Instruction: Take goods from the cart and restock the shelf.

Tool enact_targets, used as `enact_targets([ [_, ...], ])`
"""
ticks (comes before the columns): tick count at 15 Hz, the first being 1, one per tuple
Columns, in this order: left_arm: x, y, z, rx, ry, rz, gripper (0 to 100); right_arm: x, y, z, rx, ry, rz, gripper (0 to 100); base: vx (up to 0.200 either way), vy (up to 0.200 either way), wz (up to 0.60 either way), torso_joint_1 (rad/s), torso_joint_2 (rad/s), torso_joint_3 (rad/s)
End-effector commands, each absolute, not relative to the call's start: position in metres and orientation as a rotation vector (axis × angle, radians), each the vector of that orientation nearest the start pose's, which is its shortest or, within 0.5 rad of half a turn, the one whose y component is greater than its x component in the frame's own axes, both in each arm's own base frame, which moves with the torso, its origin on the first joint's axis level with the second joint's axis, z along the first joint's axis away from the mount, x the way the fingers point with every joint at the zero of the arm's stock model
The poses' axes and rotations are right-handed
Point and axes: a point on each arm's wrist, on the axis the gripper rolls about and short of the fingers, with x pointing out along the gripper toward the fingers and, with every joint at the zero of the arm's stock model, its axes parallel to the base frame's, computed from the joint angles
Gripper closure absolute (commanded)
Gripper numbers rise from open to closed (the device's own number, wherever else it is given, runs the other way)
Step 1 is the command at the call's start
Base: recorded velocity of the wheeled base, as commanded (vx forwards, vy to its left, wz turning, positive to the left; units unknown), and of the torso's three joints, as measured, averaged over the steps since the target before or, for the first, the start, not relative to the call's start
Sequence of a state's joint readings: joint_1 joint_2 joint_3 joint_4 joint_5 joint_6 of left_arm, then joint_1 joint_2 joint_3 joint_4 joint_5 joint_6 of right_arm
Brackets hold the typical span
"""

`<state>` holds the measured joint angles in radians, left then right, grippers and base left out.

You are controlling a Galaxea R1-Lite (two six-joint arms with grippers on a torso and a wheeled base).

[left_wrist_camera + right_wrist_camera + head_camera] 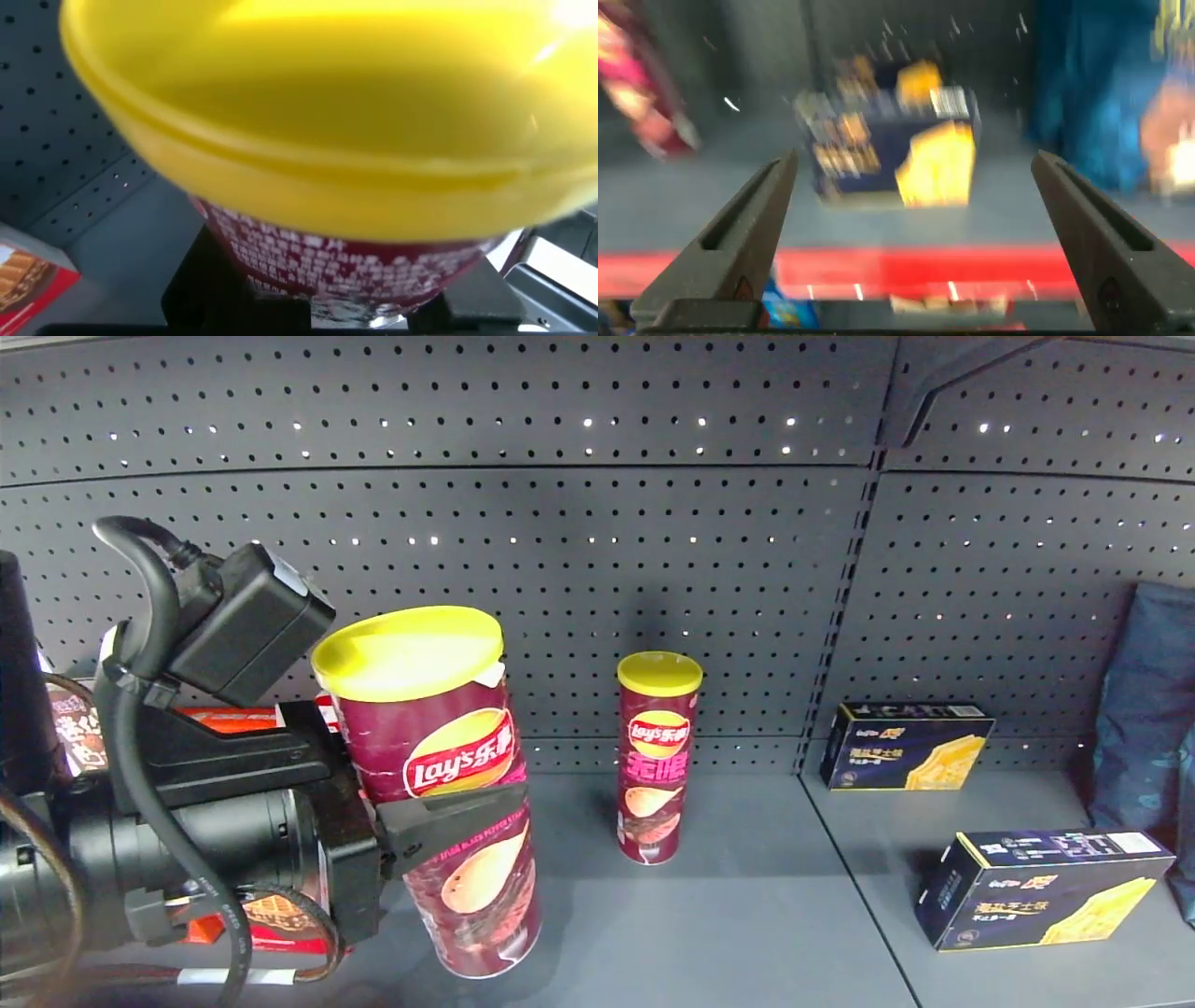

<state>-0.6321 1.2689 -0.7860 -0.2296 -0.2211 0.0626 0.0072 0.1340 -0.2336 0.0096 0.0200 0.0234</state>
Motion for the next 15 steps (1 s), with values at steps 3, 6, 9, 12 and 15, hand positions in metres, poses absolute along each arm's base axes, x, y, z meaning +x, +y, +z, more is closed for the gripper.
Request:
enact_targets([
  [3, 0.151, -0.116, 0.244, 0.115, 0.235, -0.844, 100, 0.022, 0.006, 0.230, -0.084, 0.050, 0.269, 0, 0.000, 0.000, 0.00, 0.000, 0.00, 0.000],
  [6, 0.150, -0.112, 0.240, 0.115, 0.245, -0.830, 100, 0.057, 0.018, 0.240, -0.089, 0.158, 0.447, 0, 0.000, 0.000, 0.00, 0.000, 0.00, 0.000],
  [9, 0.152, -0.109, 0.241, 0.112, 0.242, -0.810, 100, 0.102, 0.037, 0.253, -0.088, 0.243, 0.529, 0, 0.000, 0.000, 0.00, 0.000, 0.00, 0.000],
  [12, 0.154, -0.108, 0.240, 0.111, 0.247, -0.803, 100, 0.141, 0.056, 0.251, -0.070, 0.234, 0.643, 0, 0.000, 0.000, 0.00, 0.000, 0.00, 0.000],
  [15, 0.154, -0.108, 0.241, 0.111, 0.246, -0.804, 100, 0.172, 0.070, 0.240, -0.065, 0.261, 0.750, 0, 0.000, 0.000, 0.00, 0.000, 0.00, 0.000],
])
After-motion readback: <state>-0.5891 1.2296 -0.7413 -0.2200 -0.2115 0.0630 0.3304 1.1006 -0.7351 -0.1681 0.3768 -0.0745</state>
